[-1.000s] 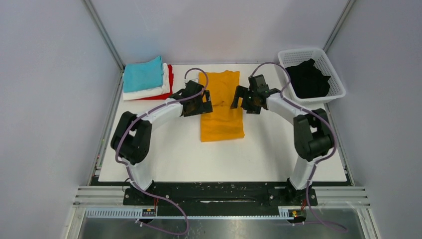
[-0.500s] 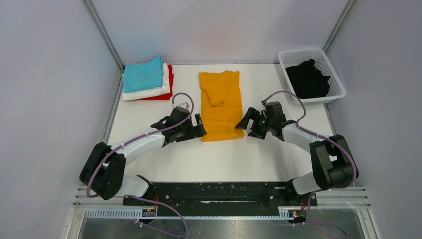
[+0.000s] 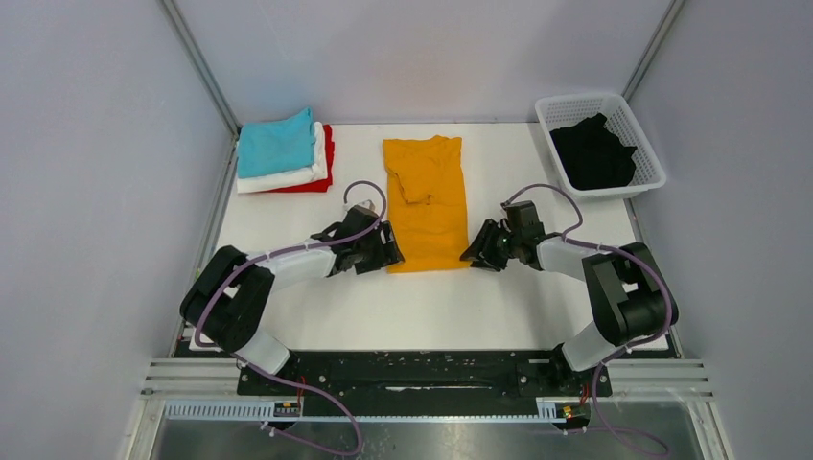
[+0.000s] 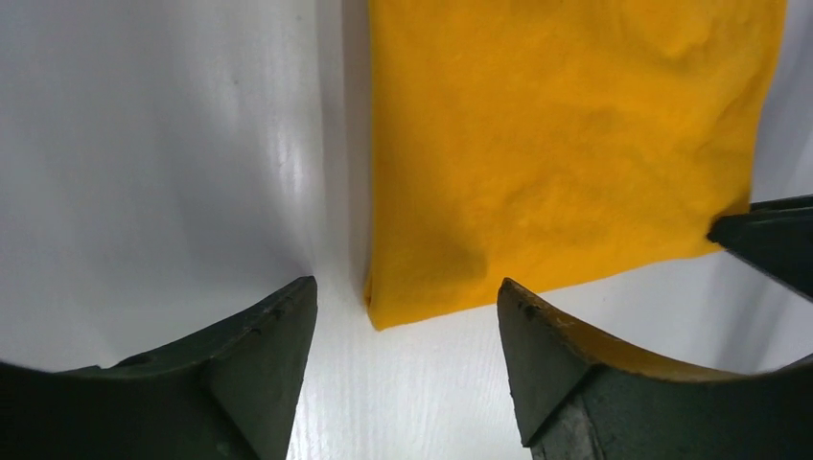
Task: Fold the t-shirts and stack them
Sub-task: Grab one side of the 2/3 rectangular tshirt with both arms
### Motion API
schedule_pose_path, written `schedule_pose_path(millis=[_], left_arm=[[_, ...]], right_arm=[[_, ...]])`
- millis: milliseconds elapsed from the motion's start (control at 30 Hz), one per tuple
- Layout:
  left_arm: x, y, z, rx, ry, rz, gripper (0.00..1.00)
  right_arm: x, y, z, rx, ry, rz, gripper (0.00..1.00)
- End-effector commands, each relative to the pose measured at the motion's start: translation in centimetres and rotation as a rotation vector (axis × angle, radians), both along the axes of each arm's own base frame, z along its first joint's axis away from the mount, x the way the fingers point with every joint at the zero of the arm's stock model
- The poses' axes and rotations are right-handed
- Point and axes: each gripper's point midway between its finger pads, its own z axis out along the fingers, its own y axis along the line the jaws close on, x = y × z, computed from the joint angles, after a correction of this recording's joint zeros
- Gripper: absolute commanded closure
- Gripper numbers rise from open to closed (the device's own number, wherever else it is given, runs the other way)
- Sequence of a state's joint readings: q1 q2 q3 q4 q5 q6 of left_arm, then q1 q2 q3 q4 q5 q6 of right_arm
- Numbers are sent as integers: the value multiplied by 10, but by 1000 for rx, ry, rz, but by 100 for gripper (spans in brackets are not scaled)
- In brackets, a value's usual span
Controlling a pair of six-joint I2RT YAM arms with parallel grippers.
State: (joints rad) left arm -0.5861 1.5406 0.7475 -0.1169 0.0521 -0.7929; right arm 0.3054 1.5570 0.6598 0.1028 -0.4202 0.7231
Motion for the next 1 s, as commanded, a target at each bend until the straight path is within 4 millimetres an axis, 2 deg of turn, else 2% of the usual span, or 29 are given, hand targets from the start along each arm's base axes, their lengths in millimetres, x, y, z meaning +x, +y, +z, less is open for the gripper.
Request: schedule_pose_path(millis=[0,133,200,300,433,600,733,867,967], left_arm=[[1,-8,-11,-13,33,-8,33],[-3,-14,-17,-26,63,-25,52],[-8,-16,-21,-26,77,-34,59],[-16,-14,-26,-17,96,-38,60],[-24,-2,-33,33,116,-17,60],[-35,11,-34,68,125,-7,59],[-47,15,-34,77,136,-13,58],[-50,16,-35,76,135,-8,58],[-52,14,-38,74,146,-7,65]], right_arm=[[-4,-3,-18,-31,47,-2,55],[-12,-1,-27,-22,92,10,68],[-16,-1,-31,-16,109,12,73],[-23,-4,-36,-25,125,18,85],[-28,-7,-38,-43,128,26,100],[-36,-12,-38,-63,128,33,100],[-43,-16,-41,-77,134,29,100],[-45,-14,-41,-62,135,35,100],[-45,-13,-41,-54,137,37,100]])
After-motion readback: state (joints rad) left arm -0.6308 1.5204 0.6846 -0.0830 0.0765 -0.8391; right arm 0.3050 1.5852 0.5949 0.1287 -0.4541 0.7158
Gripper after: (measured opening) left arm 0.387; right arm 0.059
